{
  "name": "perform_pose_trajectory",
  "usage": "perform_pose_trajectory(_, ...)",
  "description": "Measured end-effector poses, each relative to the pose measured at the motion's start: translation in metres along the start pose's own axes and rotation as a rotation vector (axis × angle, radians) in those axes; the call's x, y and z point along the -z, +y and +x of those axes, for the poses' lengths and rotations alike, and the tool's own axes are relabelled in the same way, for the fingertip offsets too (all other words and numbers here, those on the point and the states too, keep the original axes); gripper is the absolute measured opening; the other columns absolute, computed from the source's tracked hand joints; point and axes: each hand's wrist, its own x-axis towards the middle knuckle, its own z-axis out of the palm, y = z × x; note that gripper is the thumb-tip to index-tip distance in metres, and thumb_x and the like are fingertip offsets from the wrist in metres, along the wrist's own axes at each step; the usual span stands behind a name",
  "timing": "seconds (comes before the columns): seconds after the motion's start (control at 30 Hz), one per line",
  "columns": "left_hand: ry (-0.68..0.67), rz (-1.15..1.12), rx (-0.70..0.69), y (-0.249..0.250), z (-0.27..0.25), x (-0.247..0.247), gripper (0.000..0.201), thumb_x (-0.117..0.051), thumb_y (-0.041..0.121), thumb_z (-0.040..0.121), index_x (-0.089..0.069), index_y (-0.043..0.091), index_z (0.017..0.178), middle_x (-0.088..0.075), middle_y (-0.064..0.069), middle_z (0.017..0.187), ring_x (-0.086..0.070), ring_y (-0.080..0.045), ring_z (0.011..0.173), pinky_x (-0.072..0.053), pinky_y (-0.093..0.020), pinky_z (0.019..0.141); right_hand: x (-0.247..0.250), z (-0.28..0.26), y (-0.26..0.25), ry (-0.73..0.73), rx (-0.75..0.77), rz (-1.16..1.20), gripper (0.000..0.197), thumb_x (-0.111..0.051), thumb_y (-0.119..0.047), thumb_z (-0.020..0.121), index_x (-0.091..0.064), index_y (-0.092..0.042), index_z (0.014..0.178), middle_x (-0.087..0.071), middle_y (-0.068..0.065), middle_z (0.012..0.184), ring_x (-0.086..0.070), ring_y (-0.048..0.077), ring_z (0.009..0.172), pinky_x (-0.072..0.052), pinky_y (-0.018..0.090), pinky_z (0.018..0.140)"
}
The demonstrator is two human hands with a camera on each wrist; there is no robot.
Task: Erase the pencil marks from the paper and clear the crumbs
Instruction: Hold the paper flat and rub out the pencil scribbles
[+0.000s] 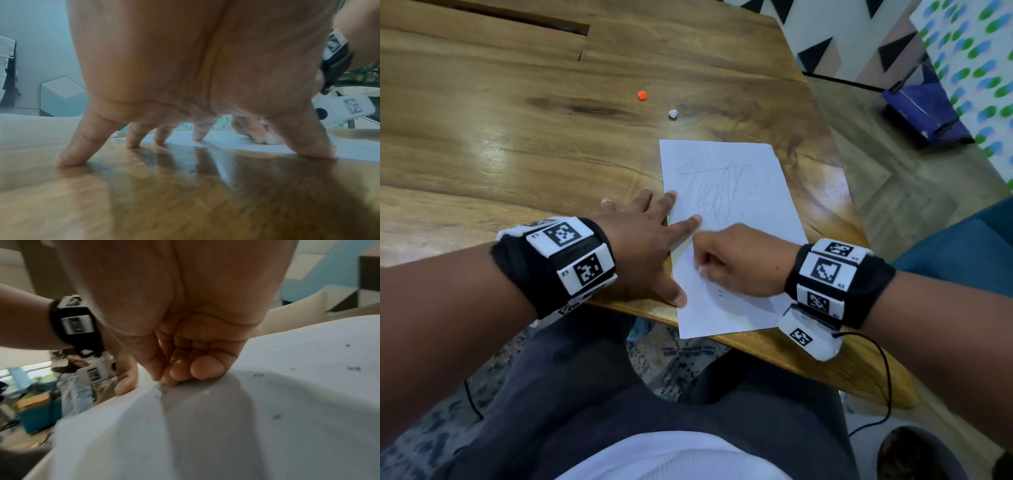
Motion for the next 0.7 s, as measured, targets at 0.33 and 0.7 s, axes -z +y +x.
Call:
perform_pose_trajectory(0.33, -0.014, 0.005, 0.010, 0.001, -0.001, -0.001, 0.130, -0.051, 0.098, 0.060, 0.023, 0.044, 0.153, 0.032, -0.005, 0.165, 0.019, -0.039, 0.154, -0.017, -0.076, 0.113, -0.025, -0.026, -0.022, -0.078, 0.151, -0.009, 0.005, -0.052, -0.028, 0.097, -0.051, -0.023, 0.097, -0.065, -0.002, 0.087, -0.057, 0.020, 0.076, -0.048, 0.038, 0.067)
perform_pose_trajectory(0.7, 0.055, -0.018, 0.020, -0.002, -0.001, -0.008, 0.145, -0.051, 0.100, 0.055, 0.018, 0.026, 0.159, 0.025, 0.003, 0.168, 0.015, -0.029, 0.156, -0.019, -0.073, 0.115, 0.019, 0.013, 0.034, 0.200, -0.347, 0.165, 0.004, -0.057, -0.020, 0.092, -0.058, -0.017, 0.091, -0.063, -0.006, 0.080, -0.061, 0.021, 0.083, -0.047, 0.028, 0.064)
